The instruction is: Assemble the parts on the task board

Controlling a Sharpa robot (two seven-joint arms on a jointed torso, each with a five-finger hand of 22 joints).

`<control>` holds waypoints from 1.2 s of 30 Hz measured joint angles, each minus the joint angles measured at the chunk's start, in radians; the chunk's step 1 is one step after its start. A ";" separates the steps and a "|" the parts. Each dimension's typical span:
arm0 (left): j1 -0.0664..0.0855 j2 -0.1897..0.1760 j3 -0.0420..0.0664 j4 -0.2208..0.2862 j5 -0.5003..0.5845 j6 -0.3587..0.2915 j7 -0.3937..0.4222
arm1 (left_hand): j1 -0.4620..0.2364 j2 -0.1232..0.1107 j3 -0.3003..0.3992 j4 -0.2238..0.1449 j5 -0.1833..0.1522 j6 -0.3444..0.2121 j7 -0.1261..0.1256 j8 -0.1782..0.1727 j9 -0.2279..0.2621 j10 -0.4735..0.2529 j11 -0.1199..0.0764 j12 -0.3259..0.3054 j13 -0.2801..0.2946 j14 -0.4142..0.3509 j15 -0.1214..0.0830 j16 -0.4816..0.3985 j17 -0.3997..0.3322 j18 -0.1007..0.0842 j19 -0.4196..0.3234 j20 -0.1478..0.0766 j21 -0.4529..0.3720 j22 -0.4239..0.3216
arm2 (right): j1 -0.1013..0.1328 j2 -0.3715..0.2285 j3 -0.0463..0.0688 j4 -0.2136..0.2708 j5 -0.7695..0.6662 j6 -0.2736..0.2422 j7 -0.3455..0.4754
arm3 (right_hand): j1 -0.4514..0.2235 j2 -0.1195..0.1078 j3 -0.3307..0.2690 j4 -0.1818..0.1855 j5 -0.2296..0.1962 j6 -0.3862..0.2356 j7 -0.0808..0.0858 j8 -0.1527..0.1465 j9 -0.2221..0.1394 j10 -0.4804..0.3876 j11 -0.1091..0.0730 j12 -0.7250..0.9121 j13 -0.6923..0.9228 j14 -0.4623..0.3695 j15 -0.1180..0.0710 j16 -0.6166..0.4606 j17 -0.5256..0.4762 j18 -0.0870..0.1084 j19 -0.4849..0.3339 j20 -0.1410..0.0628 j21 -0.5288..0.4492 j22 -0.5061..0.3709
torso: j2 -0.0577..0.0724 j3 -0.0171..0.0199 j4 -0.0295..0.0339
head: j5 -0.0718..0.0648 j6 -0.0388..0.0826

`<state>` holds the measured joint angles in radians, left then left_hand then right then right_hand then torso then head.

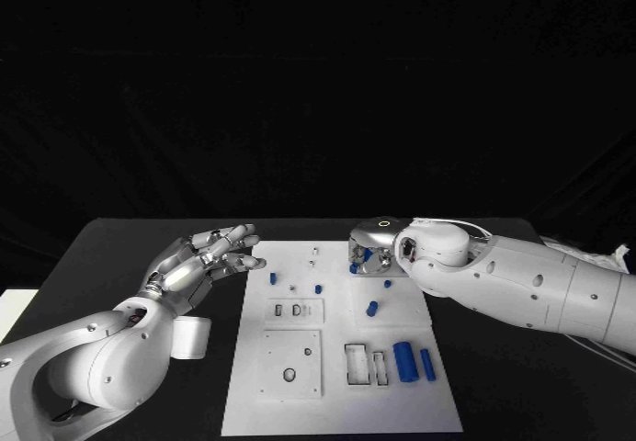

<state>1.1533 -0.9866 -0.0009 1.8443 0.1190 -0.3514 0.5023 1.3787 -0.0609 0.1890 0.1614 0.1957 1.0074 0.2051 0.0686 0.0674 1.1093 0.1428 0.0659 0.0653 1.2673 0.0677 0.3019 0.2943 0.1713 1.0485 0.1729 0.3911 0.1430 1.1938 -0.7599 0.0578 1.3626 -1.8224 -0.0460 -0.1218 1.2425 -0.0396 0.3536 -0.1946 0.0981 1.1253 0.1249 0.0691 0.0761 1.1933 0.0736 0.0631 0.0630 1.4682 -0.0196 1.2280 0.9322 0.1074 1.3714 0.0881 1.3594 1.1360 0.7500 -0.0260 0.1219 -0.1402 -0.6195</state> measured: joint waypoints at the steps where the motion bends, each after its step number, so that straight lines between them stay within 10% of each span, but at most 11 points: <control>1: 0.000 0.000 0.000 0.000 0.000 0.000 0.000 | 0.000 0.000 0.000 0.000 0.000 0.000 0.000 0.000 0.000 0.000 0.000 0.000 0.000 0.000 0.000 0.000 0.000 0.000 0.000 0.000 0.000 0.000 | 0.000 0.001 0.000 -0.002 0.001 0.001 0.001 | 0.000 0.000 0.003 0.003 0.000 0.000 0.000 0.000 0.000 0.000 0.000 0.000 0.000 0.000 0.000 0.000 0.001 0.000 0.000 0.000 0.000 0.000 | 0.000 0.0000 0.0003 | 0.000 0.000; 18: 0.000 -0.001 0.000 -0.005 0.000 -0.001 -0.009 | 0.000 0.000 -0.003 -0.008 0.000 -0.005 0.005 0.000 0.000 -0.009 0.002 0.000 0.000 0.000 0.000 0.000 0.006 0.000 0.000 0.000 0.000 0.000 | -0.004 0.015 0.006 -0.019 0.014 0.002 0.011 | -0.005 -0.005 0.019 0.020 -0.003 -0.002 0.002 -0.002 0.000 0.000 0.000 0.000 0.000 -0.004 0.004 0.004 0.000 0.000 -0.004 0.004 0.004 0.002 | 0.007 -0.0012 0.0034 | 0.001 -0.002; 36: 0.000 -0.002 0.000 -0.012 0.001 -0.002 -0.013 | 0.004 -0.004 0.001 -0.012 0.000 -0.005 0.005 0.000 0.000 -0.016 0.002 0.000 0.000 0.000 0.000 -0.004 0.009 0.000 0.000 0.000 0.000 -0.001 | -0.008 0.020 0.013 0.002 0.046 -0.114 0.013 | -0.032 0.011 0.050 0.128 -0.029 0.058 -0.010 0.007 0.010 0.080 -0.022 0.005 0.003 0.000 0.000 0.017 0.006 0.000 -0.007 0.000 0.012 0.012 | 0.011 -0.0018 0.0062 | 0.006 0.007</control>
<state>1.1534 -0.9891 -0.0009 1.8325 0.1199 -0.3536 0.4891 1.3828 -0.0648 0.1900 0.1491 0.1961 1.0019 0.2105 0.0686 0.0676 1.0933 0.1446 0.0659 0.0656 1.2673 0.0677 0.2980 0.3035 0.1712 1.0485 0.1729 0.3911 0.1423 1.1857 -0.7403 0.0710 1.3646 -1.7765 -0.1600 -0.1090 1.2105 -0.0289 0.4034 -0.0670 0.0687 1.1828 0.1150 0.0764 0.0857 1.2729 0.0518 0.0677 0.0665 1.4685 -0.0199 1.2453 0.9377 0.1076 1.3640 0.0878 1.3710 1.1478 0.7613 -0.0278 0.1281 -0.1337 -0.6128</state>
